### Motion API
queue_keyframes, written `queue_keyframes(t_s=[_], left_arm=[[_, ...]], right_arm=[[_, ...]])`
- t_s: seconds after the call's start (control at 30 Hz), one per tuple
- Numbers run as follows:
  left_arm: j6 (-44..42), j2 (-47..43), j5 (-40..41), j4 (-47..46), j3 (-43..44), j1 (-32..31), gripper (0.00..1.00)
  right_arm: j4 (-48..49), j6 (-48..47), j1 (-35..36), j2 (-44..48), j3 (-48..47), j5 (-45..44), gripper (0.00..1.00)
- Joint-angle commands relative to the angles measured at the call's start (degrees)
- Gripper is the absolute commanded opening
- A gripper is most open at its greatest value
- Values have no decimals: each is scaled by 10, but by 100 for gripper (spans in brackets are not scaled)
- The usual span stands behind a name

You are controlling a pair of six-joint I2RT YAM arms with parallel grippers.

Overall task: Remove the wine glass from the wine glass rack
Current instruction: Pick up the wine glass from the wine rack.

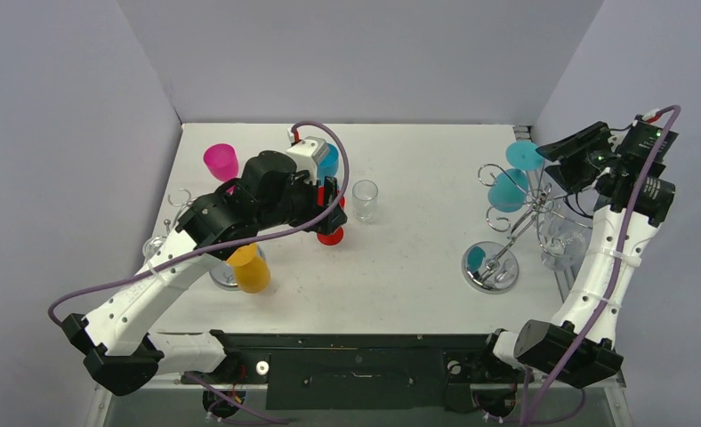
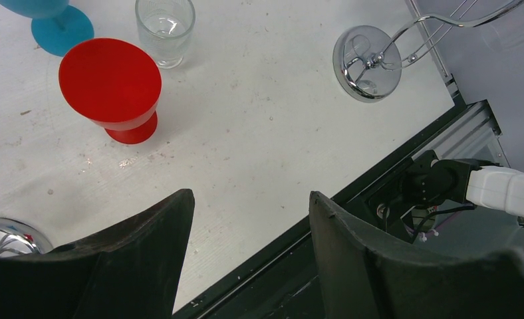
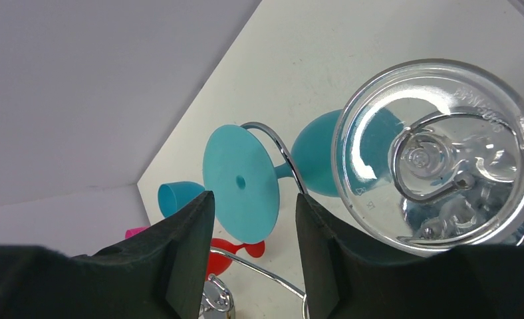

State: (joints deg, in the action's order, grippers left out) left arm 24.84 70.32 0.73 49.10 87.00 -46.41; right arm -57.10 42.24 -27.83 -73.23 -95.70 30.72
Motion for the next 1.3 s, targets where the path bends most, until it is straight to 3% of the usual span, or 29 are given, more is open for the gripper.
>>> queue_keyframes(t_s=[0.0,0.63,1.27], left_arm=[[2,-2,-7,-35,0,-2,61],[2,-1,-7,-36,-3,-1,61],[3,-5,-7,-36,-4,-1,61]], right_arm=[[7,-9,11,-11,-15,6,44],[33,11,38,-18,19,-13,38],[54,43,32,2,31,-11,11]])
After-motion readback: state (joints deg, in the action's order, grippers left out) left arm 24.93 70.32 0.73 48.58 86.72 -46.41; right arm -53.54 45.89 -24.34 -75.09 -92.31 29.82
